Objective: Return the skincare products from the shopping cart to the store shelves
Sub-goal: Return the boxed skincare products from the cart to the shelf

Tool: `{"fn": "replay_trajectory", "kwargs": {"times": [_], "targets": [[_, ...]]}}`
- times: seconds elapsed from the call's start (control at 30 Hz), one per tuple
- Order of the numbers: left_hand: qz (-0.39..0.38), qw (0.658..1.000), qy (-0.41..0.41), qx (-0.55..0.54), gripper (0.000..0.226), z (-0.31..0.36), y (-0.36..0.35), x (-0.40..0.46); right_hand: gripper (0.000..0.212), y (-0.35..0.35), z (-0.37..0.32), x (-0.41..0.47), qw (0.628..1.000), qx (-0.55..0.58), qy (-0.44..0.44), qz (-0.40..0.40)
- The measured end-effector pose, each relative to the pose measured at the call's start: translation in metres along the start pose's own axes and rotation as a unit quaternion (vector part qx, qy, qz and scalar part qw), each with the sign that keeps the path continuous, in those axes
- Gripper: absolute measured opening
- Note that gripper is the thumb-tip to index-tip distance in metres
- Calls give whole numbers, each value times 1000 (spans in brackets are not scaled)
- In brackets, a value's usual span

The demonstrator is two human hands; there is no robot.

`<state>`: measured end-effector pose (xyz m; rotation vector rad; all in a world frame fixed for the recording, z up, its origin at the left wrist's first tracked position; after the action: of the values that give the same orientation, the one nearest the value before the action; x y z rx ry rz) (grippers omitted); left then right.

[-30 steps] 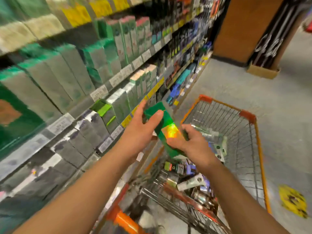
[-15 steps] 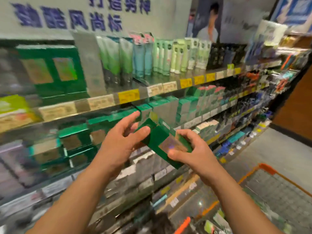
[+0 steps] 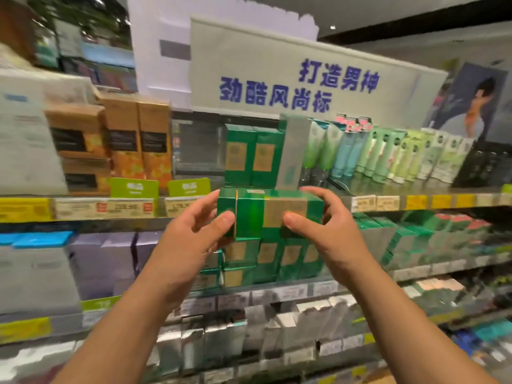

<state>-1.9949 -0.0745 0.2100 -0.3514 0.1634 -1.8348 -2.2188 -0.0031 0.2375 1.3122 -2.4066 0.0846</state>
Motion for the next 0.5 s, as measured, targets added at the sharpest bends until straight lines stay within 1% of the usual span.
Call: {"fn": "replay_trajectory", "kwargs": {"times": [0.07, 0.17, 0.23, 0.27, 0.33, 0.37, 0.43, 0.5], "targets": [[14, 1000, -13, 3, 72, 10, 10, 4, 71, -16, -19, 18, 999, 0, 31, -13], [18, 999, -28, -1, 52, 25, 18, 14, 70, -36, -61, 45, 995, -21, 87, -39], [13, 1000, -18, -8, 40, 34, 20, 23, 60, -47, -90, 64, 990, -48, 117, -62], [9, 1000, -10, -12, 39, 38, 20, 28, 53, -53, -107, 71, 986, -70, 134, -72], [6, 1000, 3, -14, 43, 45, 21, 37, 50, -66, -137, 86, 976, -111, 166, -82], [11, 1000, 4, -18, 43, 49, 23, 42, 48, -72, -149, 95, 971, -131, 179, -89], [29, 999, 2, -39, 41, 57, 27, 49, 37, -86, -170, 107, 961, -162, 195, -115], [43, 997, 1, -58, 39, 67, 30, 56, 35, -99, -186, 116, 939, -224, 229, -127]]}}
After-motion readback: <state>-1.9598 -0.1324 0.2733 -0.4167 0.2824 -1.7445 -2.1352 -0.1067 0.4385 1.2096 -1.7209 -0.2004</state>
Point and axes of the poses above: each hand's wrist, its own x-axis towards the middle knuckle, its own y-axis out of the back of the hand, z = x × y, the point moved 4 cm from there along x, towards the middle knuckle, and after that the axes turned 7 degrees about z, right-handed, at the moved point
